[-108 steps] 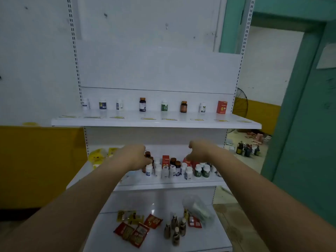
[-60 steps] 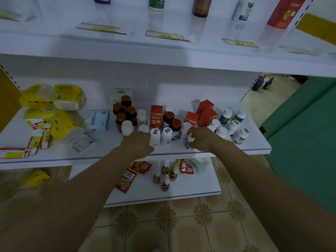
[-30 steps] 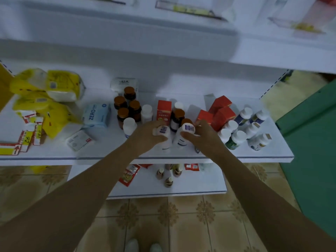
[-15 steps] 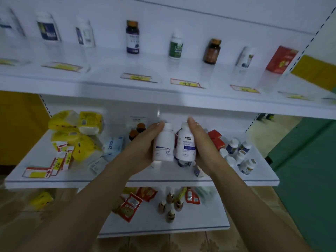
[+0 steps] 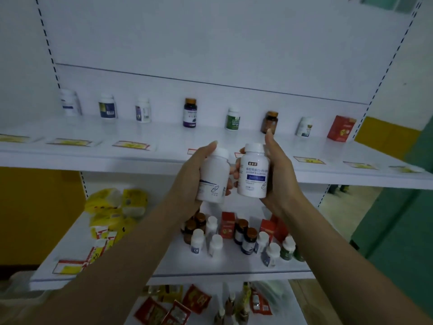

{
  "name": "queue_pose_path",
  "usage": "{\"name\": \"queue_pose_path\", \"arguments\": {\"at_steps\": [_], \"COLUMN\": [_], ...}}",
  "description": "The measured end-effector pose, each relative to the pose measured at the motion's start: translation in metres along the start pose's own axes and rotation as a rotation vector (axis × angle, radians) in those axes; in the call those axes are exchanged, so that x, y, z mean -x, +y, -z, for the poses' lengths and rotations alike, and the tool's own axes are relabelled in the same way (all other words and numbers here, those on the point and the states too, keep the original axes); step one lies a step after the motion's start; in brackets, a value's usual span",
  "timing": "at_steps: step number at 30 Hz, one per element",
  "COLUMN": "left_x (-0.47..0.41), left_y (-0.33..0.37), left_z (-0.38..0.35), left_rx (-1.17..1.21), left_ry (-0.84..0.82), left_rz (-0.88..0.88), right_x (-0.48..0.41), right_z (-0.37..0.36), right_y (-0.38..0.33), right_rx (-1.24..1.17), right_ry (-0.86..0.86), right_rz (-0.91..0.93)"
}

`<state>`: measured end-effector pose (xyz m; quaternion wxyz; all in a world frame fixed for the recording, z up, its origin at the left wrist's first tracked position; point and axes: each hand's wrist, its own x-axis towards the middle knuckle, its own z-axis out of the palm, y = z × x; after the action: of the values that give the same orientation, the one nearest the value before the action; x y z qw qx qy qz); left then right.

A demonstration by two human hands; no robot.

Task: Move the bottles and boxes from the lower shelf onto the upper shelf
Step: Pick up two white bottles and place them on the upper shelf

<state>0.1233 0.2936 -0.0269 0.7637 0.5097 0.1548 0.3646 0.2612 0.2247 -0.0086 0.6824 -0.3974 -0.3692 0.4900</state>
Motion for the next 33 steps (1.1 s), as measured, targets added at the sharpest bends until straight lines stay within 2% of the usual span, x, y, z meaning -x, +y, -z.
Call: {"name": "queue_pose_path", "arguments": {"at_steps": [6, 14, 21, 26, 33], "left_x": [0.021, 0.071, 0.096, 0.083, 0.033], "left_y": [0.037, 0.104, 0.163, 0.192, 0.226], "left_z": [0.027, 0.097, 0.151, 0.191, 0.261], "left_rx": [-0.092, -0.354, -0.420, -0.402, -0.513], "left_ry": [0.079, 0.232, 0.264, 0.306, 0.356], "left_rz": [-0.067, -0.186, -0.201, -0.209, -0.193], "right_x": [-0.014, -0.042, -0.078, -0.120, -0.207], "right_z": [-0.045, -0.147, -0.223, -0.258, -0.293], "right_y": [0.004, 0.032, 0.047, 0.057, 0.075], "right_rx": [-0.025, 0.031, 0.108, 0.178, 0.250], "right_ry": [-0.108, -0.308, -0.454, -0.472, -0.491], "right_rz": [0.006, -0.017, 0.000, 0.029, 0.059]}}
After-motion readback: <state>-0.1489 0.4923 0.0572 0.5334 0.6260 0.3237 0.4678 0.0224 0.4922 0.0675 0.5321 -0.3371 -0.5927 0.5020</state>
